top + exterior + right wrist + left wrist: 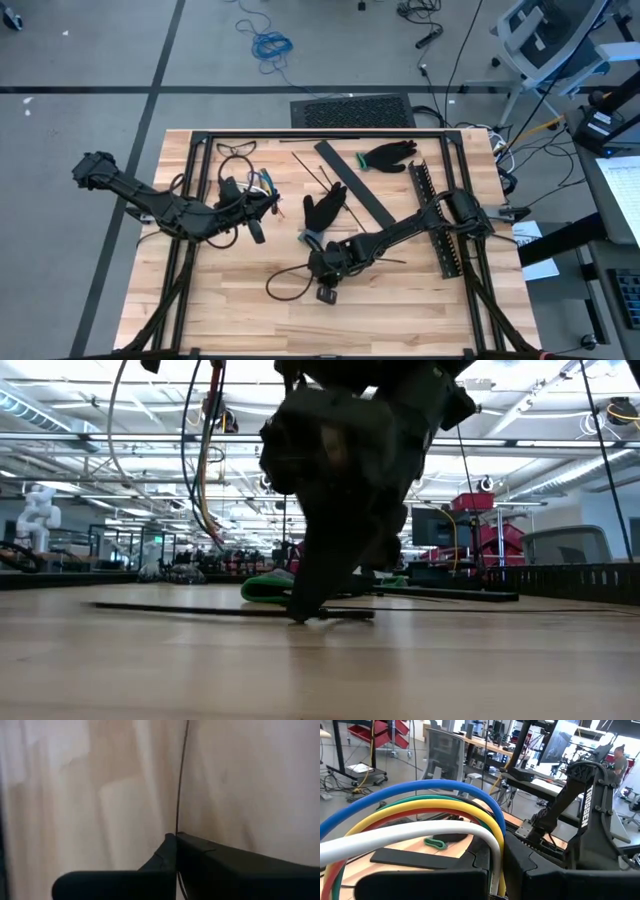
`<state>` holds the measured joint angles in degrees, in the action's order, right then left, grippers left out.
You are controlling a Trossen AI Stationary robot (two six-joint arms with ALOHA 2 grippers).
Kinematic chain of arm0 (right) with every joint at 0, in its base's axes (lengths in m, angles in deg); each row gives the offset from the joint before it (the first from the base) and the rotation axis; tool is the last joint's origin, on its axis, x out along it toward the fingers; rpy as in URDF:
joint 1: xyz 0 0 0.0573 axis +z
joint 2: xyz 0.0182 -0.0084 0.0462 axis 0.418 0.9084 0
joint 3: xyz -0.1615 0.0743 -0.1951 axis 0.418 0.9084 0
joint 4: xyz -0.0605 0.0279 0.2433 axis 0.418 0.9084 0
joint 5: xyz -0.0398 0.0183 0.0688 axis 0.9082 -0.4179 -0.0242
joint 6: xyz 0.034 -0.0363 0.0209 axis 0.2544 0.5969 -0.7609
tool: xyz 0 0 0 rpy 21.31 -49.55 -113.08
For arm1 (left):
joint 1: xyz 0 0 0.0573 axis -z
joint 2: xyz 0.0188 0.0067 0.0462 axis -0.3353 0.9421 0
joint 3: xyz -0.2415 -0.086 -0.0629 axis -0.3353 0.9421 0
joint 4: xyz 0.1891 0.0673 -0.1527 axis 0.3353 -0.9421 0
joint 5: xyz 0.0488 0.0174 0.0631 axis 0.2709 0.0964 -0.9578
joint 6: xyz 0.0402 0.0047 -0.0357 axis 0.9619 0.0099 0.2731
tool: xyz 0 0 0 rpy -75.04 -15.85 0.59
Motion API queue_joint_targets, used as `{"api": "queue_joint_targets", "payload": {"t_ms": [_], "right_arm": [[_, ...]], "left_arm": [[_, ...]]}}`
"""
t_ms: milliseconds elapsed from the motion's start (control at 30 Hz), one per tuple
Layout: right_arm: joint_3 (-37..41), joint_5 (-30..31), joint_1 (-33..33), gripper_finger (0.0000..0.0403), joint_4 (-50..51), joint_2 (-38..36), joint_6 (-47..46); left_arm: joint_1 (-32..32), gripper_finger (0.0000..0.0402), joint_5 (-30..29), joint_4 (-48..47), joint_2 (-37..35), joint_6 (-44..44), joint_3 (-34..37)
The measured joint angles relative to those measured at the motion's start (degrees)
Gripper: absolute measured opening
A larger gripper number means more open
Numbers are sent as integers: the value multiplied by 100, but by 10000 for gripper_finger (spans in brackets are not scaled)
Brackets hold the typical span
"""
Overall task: Ziptie cables
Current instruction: Wrap the black zip tie on the cable
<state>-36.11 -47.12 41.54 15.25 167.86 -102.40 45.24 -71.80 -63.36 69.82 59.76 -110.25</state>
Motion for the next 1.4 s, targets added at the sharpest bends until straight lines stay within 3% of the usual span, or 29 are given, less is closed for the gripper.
{"api": "queue_joint_targets", "payload": {"t_ms": [233, 400, 633, 767, 900, 1033, 1133, 1233, 1400], "right_arm": [[-13, -109, 9, 0, 323, -810, -232], [-22, -54, 163, 0, 644, -1402, -448], [0, 1294, 507, 0, 1559, -2108, -975], [310, 2742, 676, 0, 1017, -2524, -1703], [1024, 4550, 790, 0, -709, -2981, -2279], [2090, 5767, 804, 0, -3520, -3094, -2204], [2783, 5940, 727, 0, -6108, -2896, -1735], [3137, 6094, 618, 0, -8090, -2438, -1280], [2867, 6049, 509, 0, -9983, -1571, -878]], "left_arm": [[0, 24, -393, -37, -267, 304, 0], [0, 24, -1162, -36, -711, 754, 0], [-2, 24, -1357, -108, -1444, 1250, -4], [0, 24, -1357, -416, -1671, 1184, -9], [0, 24, -1334, -799, -1692, 694, -9], [0, 24, -1228, -1436, -1609, -200, -9], [-9, 24, -1066, -1550, -1319, -823, 28], [-41, 24, -979, -1477, -885, -1370, 76], [-63, 24, -974, -1020, 5, -2093, 90]]}}
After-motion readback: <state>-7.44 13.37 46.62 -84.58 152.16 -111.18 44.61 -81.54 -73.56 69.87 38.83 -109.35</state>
